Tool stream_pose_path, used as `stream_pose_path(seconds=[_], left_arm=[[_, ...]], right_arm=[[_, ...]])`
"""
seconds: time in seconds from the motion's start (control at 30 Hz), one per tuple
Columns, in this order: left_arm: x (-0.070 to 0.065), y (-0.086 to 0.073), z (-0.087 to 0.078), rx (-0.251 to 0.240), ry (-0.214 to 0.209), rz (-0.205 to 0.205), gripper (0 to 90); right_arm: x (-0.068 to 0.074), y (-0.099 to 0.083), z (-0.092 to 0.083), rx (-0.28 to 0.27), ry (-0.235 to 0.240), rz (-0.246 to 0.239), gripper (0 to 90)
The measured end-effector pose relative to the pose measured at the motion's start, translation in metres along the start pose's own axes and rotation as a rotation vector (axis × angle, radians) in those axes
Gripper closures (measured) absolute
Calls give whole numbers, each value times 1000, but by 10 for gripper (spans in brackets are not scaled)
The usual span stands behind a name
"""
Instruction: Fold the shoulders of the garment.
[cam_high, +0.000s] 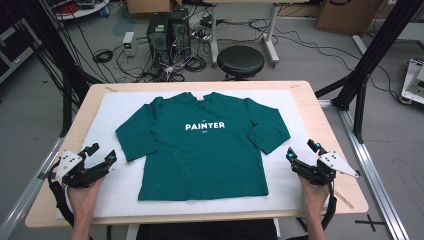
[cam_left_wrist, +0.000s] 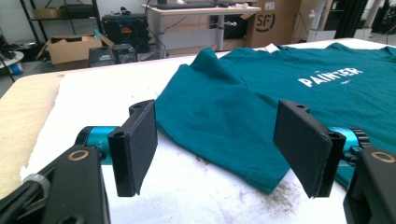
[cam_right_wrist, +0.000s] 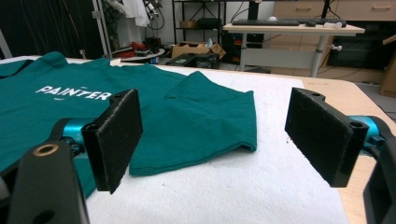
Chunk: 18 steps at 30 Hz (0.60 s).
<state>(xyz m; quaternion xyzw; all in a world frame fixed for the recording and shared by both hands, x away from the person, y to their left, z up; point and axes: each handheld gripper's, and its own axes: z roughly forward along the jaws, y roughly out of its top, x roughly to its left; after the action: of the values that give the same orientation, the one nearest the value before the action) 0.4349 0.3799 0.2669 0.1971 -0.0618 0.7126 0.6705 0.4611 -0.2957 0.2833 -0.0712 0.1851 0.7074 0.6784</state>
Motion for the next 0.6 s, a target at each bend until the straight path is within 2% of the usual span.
stream_pose_path(seconds=[0.1, 0.17, 0.23, 0.27, 0.33, 0.43, 0.47, 0.5, 0.6], left_arm=[[-1, 1, 2, 23, -5, 16, 304], [-3, 5, 3, 39, -34, 8, 325], [-5, 8, 3, 45, -39, 10, 331], [-7, 15, 3, 58, -57, 20, 339], [-9, 19, 4, 59, -66, 32, 339], [-12, 31, 7, 66, -121, 43, 362], [-15, 39, 8, 70, -134, 65, 371], [-15, 39, 8, 70, -134, 65, 371], [-17, 55, 15, 87, -158, 89, 377]], right_arm=[[0, 0, 1, 5, -7, 5, 194], [0, 1, 1, 9, -8, 10, 194], [0, 1, 1, 9, -9, 9, 194], [0, 1, 1, 10, -11, 11, 194], [-1, 1, 2, 12, -11, 9, 194], [0, 1, 1, 10, -13, 11, 194], [-1, 1, 1, 10, -13, 11, 194], [-1, 1, 1, 10, -13, 11, 194], [-1, 1, 1, 9, -13, 13, 194]])
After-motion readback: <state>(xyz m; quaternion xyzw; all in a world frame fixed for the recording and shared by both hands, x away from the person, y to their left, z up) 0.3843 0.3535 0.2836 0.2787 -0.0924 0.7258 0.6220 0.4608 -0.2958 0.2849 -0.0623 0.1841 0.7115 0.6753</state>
